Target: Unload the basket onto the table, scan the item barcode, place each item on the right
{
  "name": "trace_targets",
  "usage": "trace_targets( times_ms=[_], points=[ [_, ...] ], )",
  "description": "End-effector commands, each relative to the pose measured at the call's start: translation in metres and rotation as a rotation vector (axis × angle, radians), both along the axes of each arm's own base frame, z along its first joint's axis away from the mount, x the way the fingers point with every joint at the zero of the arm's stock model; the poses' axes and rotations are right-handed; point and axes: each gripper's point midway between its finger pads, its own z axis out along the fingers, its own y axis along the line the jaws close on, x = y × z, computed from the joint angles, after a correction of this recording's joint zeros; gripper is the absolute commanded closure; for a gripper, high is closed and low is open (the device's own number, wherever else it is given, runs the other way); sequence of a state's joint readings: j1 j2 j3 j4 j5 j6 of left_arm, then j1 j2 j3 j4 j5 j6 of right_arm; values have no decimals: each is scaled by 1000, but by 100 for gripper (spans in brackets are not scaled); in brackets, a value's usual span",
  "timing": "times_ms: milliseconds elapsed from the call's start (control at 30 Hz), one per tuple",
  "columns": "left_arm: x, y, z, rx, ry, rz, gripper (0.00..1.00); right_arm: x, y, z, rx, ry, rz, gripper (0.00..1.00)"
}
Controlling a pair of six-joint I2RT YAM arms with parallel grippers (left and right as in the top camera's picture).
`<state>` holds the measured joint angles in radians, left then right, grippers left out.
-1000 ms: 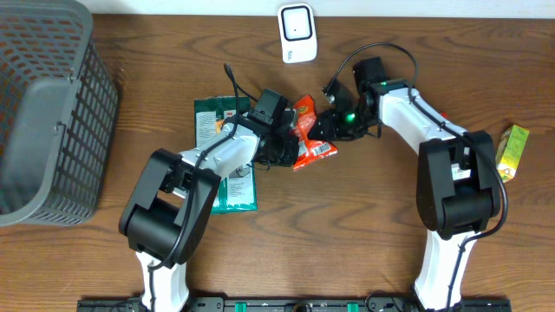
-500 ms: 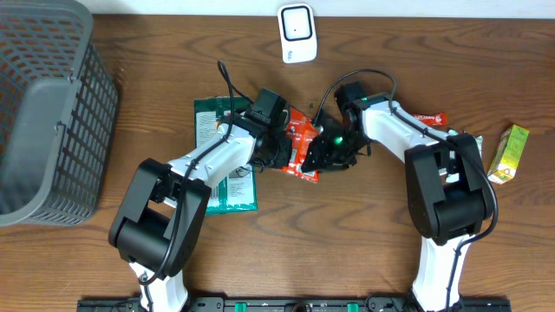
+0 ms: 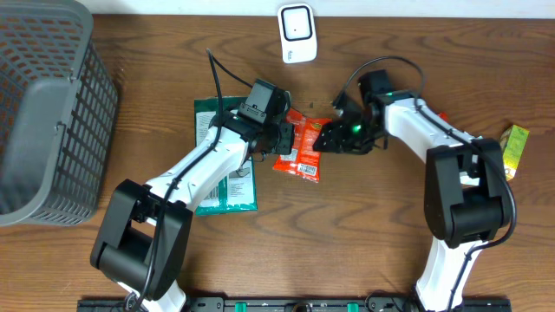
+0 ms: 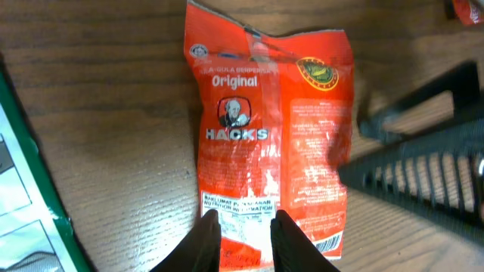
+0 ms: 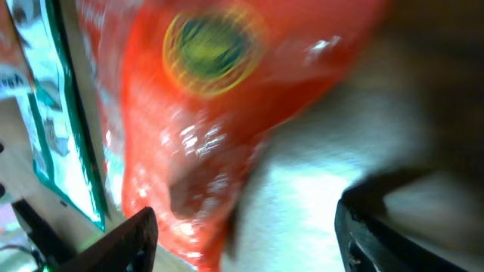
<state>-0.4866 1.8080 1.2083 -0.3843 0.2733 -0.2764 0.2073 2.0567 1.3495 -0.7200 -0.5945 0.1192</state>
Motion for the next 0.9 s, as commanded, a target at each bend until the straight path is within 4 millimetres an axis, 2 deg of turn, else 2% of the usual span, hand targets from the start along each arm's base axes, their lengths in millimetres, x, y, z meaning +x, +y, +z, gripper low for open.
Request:
trace_targets(
  times_ms=[0, 200, 467, 600, 867],
  points=[
    [-1, 3, -12, 28, 10, 9, 75, 11, 4, 14, 66, -35, -35, 29],
    [-7, 6, -36, 61, 71, 7, 75, 8, 14, 8, 110, -23, -33, 33],
    [-11, 8, -41, 74, 92, 7, 75, -4, 19, -13, 157, 2, -85, 37],
    [-13, 17, -49, 112, 95, 35, 75, -8, 23, -20, 205, -10, -99, 39],
    [-17, 20, -65, 129, 121, 46, 75, -7, 24, -22, 216, -25, -107, 40]
  ],
)
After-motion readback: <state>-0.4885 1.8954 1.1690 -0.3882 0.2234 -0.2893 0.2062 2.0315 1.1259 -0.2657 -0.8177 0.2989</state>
